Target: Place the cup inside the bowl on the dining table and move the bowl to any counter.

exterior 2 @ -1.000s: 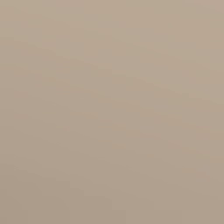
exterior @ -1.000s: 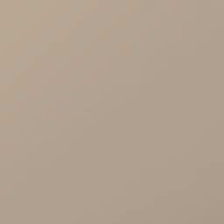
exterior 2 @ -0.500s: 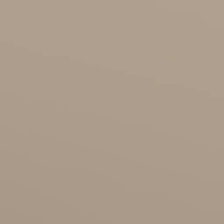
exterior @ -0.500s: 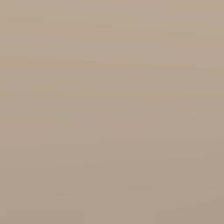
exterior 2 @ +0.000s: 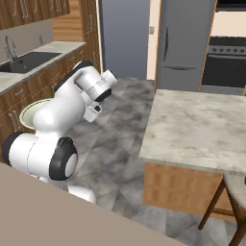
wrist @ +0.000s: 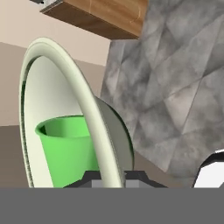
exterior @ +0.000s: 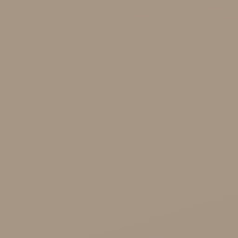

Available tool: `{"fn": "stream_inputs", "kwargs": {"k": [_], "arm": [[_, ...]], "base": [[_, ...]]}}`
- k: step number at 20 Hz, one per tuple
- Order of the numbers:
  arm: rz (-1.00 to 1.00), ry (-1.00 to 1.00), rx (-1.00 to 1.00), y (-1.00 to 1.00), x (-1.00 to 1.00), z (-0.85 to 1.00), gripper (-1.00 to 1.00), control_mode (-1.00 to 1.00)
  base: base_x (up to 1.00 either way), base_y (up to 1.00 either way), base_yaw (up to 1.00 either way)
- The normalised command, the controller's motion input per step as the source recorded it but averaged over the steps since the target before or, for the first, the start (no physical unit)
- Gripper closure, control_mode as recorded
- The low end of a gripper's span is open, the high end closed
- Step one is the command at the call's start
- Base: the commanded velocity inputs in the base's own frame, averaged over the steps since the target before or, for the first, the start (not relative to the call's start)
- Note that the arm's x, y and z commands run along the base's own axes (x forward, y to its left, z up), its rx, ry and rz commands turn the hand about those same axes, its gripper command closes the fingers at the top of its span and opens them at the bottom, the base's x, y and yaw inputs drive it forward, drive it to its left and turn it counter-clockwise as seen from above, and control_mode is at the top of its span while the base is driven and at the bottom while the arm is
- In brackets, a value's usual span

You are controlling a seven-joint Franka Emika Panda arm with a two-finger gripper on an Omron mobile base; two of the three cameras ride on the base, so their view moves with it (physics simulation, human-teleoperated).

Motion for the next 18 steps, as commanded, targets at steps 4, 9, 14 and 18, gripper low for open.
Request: {"fn": "stream_inputs", "kwargs": {"k": [4,9,14,18], "arm": [[0.0,0.0,0.0,0.0,0.0,0.0,1.0,1.0],[0.0,0.0,0.0,0.0,0.0,0.0,1.0,1.0],[0.0,0.0,0.0,0.0,0.0,0.0,1.0,1.0],[0.0,0.0,0.0,0.0,0.0,0.0,1.0,1.0]], "base": [[1.0,0.69,0.0],[1.0,0.44,0.0],[1.0,0.44,-0.03],[1.0,0.73,-0.05]]}}
